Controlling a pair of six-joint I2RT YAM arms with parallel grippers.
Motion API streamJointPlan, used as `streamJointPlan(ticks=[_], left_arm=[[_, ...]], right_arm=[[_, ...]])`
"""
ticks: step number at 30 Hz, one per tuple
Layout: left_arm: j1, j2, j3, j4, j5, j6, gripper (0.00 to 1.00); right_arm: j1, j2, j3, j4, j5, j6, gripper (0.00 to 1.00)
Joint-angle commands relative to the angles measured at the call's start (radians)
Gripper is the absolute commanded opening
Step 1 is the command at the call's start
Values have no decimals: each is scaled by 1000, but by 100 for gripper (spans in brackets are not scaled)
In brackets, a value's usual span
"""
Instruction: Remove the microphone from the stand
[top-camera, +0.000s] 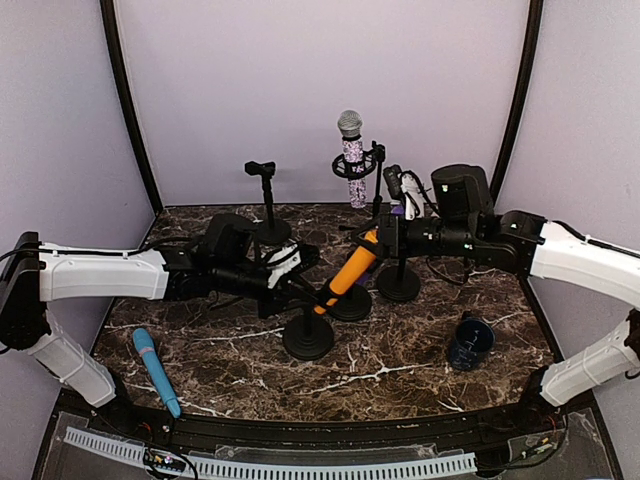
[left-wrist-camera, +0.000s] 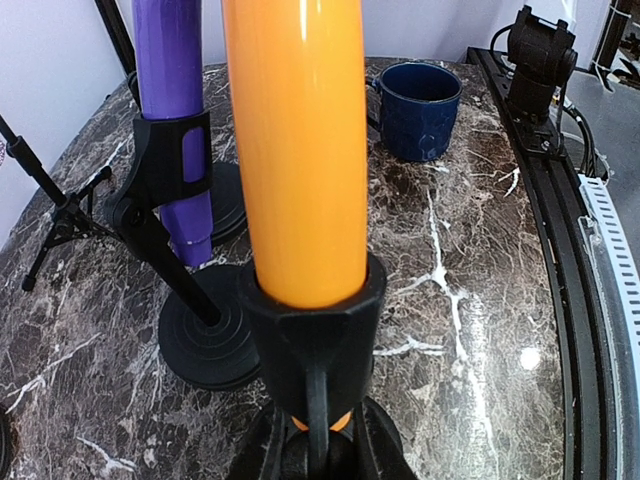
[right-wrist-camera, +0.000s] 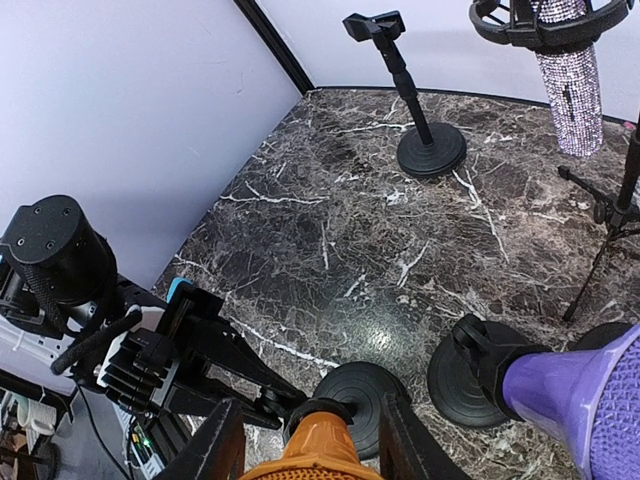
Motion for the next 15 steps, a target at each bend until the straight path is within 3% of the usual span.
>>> streamJointPlan(ticks=[1,15], left_arm=[[12,33,-37,-196,-85,49,0],[13,39,-37,-199,-86,51,0]], right_arm=[[-42,-115,12,211,-22,-6,32],[-53,-129,10,211,-75,-20,32]])
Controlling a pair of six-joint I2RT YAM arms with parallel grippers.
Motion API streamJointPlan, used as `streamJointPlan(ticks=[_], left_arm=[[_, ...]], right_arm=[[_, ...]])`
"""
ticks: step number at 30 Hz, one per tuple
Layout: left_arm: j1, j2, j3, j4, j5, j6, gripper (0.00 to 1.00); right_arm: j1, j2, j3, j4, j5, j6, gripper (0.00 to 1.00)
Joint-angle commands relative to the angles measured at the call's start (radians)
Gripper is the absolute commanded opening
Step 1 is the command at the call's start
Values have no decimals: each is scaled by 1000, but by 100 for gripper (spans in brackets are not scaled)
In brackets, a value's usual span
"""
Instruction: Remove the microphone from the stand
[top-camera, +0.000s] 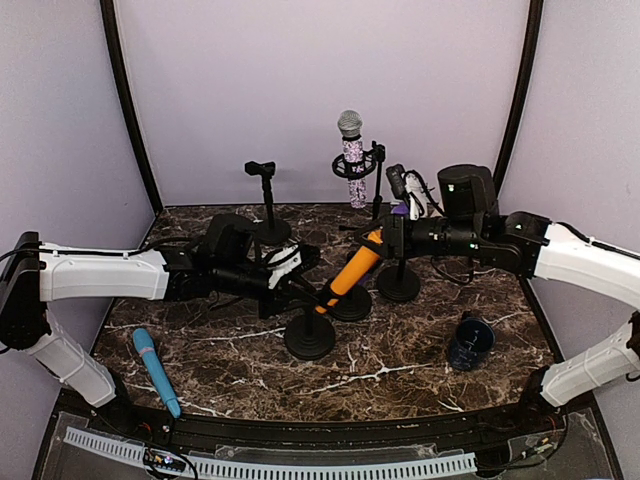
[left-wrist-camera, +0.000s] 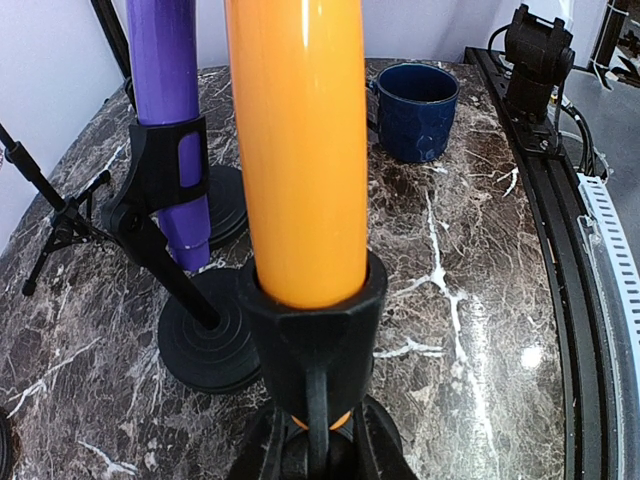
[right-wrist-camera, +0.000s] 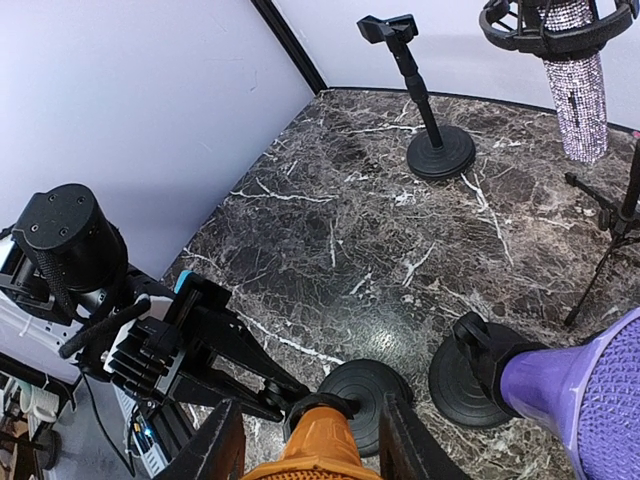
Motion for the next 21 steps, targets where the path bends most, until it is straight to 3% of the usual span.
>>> streamJointPlan(ticks=[1,14,21], left_arm=[[18,38,-39,-203,-86,43,0],[17,38,-37,-205,-89,44,0],[17,41,-37,-206,-91,46,0]], right_arm=[[-33,-95,36,213,-33,1,31],[-33,-40,57,223,-272,-132,31],[-33,-65,82,183,-212,-162,32]])
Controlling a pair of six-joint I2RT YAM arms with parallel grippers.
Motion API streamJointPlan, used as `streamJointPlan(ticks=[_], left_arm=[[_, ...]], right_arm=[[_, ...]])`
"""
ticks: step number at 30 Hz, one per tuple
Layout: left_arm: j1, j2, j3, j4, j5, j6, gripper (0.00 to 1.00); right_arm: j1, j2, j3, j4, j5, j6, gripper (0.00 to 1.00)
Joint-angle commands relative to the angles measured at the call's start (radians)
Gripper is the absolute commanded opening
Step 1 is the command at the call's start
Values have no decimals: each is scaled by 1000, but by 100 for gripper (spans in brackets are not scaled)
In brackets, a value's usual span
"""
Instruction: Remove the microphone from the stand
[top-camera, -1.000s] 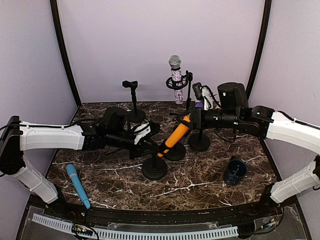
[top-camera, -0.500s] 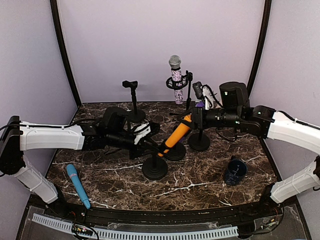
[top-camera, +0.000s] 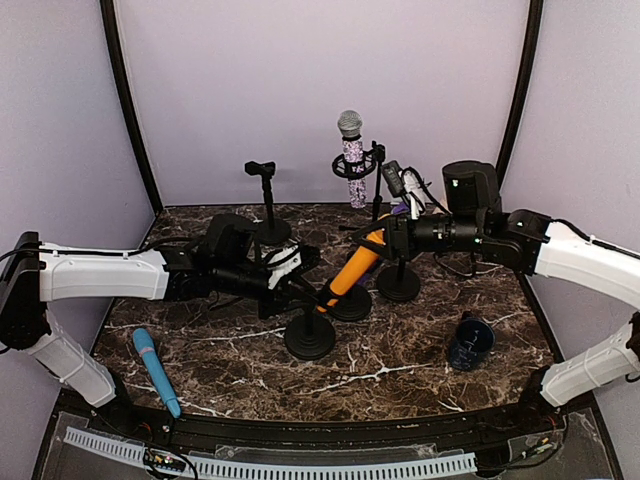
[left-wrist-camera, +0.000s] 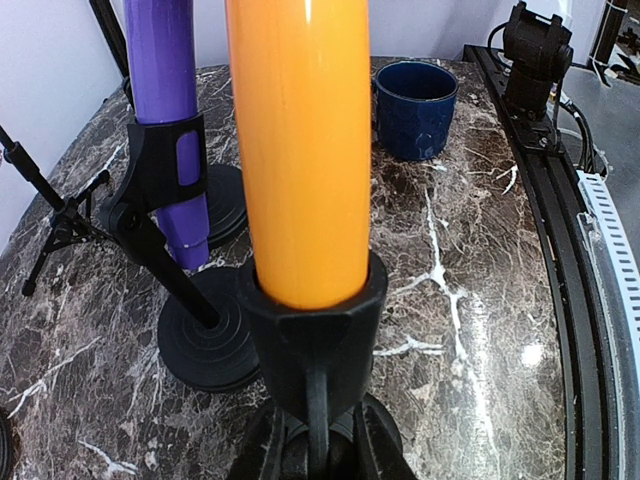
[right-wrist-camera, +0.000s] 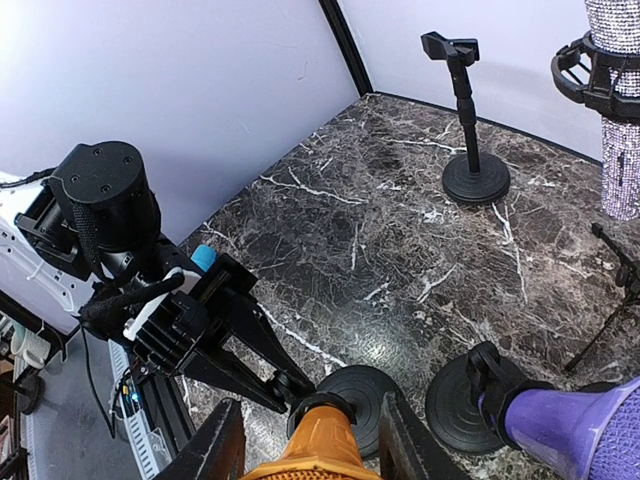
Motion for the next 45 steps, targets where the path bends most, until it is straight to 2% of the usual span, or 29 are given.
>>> streamJointPlan(ticks=[1,12,27,32,34,38,45], left_arm=[[17,39,-37,-203,-92,39,0],[16,40,-37,-206,-96,41,0],[11,39,-38,-210,-113,43,0],[14,11,-44,-167,-237,-3,0],[33,-6,-48,-143,-277,-25,0],[102,-13,-8,-128,-272,-100,0],[183,38,130,-84,-354,-162,0]], right_arm=[[-4,-68,88,145,-28,5,32],[-23,-64,146,37,159,110,31],[-86,-89,126,53,142,165,30],[-91,-124,122,55,147,156,30],[-93,-140,118,56,155,148,30],[-94,-165,111,65,159,138,30],[-94,-196,69,93,135,135,30]])
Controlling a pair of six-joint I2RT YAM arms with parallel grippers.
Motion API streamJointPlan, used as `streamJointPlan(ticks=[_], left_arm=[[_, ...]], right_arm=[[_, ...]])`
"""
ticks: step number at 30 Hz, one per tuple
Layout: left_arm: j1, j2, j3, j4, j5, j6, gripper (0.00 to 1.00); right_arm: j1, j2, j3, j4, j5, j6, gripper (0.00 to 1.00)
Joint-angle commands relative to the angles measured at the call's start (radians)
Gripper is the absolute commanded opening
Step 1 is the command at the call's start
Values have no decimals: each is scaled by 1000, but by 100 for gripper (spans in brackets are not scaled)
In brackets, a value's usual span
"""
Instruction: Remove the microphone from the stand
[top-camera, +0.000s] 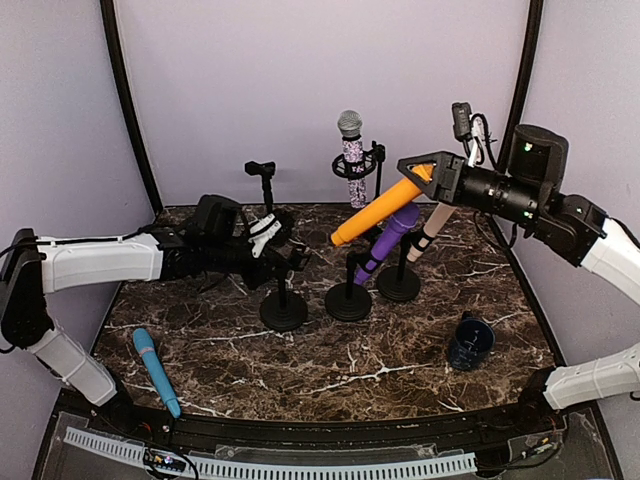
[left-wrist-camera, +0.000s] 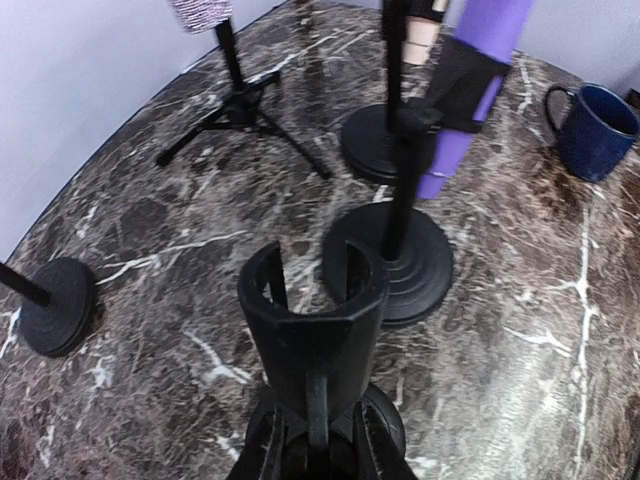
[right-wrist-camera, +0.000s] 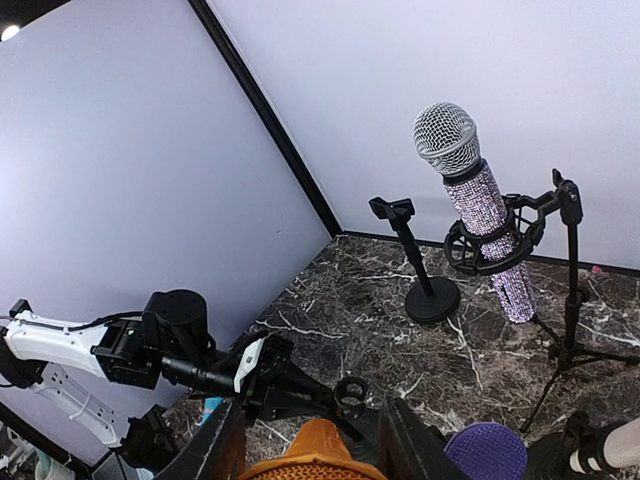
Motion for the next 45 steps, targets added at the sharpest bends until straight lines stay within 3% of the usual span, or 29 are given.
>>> streamJointPlan(ticks=[1,19,28,30,33,37,41,45], left_arm=[[60,56,86,-14,-143,-18,0],[155,584,646,258,-144,-5,0],[178,756,846,270,-163,42,1],[181,764,854,269,-152,37,10],[182,758,859,250,-101,39,36],[182,724,850,236,-67,28,59],[182,644,792,248,-37,1,70],[182,522,661,309,-25,-27,74]], right_arm=[[-6,-33,-35,79,-12,-11,30],[-6,-161,-143,80,-29,23,30],[-6,-150,-144,78,-39,37,30],[-6,-147,-147,80,-38,39,30],[-6,-138,-149,84,-36,43,30],[-6,-118,-140,76,-47,41,30],[-6,-101,-129,67,-76,26,30],[-5,-79,-109,47,-124,3,30]])
